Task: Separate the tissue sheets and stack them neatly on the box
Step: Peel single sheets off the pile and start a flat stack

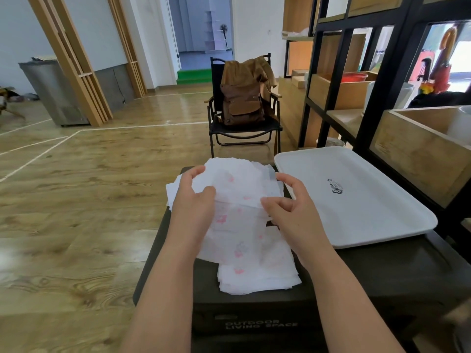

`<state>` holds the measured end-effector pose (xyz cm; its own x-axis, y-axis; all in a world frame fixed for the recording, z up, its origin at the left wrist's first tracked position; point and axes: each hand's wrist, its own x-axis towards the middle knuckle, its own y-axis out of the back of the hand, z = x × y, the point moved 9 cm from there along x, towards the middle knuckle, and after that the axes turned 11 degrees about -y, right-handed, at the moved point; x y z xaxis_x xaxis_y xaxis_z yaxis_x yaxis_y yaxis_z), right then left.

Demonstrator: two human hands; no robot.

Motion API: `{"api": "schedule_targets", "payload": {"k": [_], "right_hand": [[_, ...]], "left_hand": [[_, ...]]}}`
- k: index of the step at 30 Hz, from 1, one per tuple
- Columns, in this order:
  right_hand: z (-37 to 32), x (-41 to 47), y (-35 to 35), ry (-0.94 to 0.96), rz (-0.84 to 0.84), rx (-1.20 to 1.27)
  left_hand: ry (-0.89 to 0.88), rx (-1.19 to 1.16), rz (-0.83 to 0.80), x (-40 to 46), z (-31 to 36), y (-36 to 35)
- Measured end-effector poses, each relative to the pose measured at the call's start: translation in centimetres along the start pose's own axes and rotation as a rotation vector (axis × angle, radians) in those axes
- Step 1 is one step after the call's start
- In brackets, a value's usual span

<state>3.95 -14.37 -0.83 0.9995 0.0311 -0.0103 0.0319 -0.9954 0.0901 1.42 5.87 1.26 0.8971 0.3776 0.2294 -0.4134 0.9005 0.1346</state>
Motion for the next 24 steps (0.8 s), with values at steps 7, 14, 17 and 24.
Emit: {"api": "schedule_targets", "payload": {"k": [7, 14, 17, 24], "right_hand": [[-0.3, -0.2, -0.3, 0.005, -0.037, -0.043], [-1.2, -0.7, 0.0, 0.093, -0.038, -0.027], [-1.2, -0.9, 0.0, 0.085, -0.055, 0.006], [-1.4, -0.8, 0.6, 0.116, 0.027, -0.050]], "left_hand": [[-0.209, -0.064, -0.248, 0.0, 2.3, -1.5], [-0.267, 0.103, -0.345, -0.4, 2.3, -1.6], [-0.247, 0.181, -0.335, -0.4, 1.9, -1.5], [-0.342, 0.284, -0.260, 0.1, 2.5, -0.8]]}}
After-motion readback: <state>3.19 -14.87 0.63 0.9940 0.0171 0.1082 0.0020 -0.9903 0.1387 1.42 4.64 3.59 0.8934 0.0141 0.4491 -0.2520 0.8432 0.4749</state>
